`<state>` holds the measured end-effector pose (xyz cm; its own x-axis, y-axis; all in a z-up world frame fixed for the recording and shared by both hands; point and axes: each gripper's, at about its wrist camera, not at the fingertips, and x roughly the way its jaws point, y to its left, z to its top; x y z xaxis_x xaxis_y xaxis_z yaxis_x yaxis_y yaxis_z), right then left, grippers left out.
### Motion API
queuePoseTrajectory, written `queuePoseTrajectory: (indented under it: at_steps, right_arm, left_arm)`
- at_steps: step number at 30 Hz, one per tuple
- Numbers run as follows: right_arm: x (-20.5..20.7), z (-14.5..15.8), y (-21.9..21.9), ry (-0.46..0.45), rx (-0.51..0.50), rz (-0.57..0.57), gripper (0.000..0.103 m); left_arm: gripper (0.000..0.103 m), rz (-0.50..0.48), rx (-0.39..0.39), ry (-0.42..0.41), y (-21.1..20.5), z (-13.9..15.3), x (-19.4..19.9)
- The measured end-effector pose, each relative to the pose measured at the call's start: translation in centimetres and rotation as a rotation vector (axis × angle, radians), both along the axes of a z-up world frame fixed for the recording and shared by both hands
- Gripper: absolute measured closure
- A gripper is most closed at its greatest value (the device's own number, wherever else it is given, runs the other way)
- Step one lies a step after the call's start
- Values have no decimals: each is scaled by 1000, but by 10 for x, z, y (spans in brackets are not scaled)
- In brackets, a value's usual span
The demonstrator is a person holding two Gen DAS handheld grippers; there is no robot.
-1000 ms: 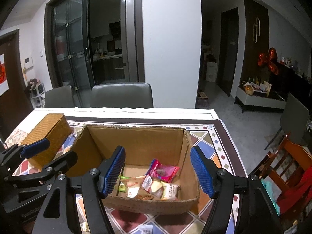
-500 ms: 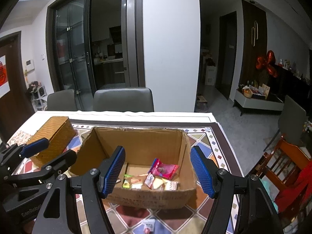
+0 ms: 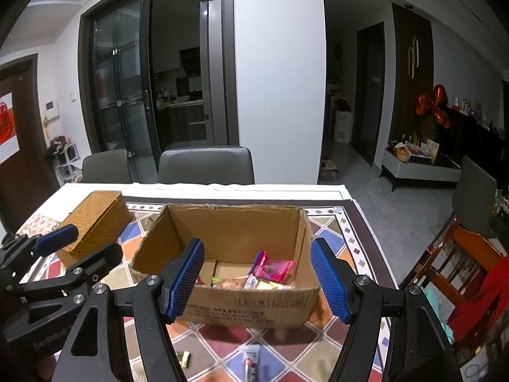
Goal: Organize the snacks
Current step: 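Withdraw both open tools from the box toward the last snacks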
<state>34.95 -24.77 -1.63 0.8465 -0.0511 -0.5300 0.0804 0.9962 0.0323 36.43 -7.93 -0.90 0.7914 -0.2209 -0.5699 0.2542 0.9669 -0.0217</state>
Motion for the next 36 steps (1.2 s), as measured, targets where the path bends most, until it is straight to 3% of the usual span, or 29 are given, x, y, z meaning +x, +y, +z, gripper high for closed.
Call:
queuePoseTrajectory:
  at_steps: [23,36]
  right_arm:
    - [-29,-24,10,48,-7,3,33]
    - [-40,-56,9,105,-13,4,33]
  left_arm:
    - [29,27,3,47,8,-26,-27]
    - [29,21,7,113,6,-68,-35]
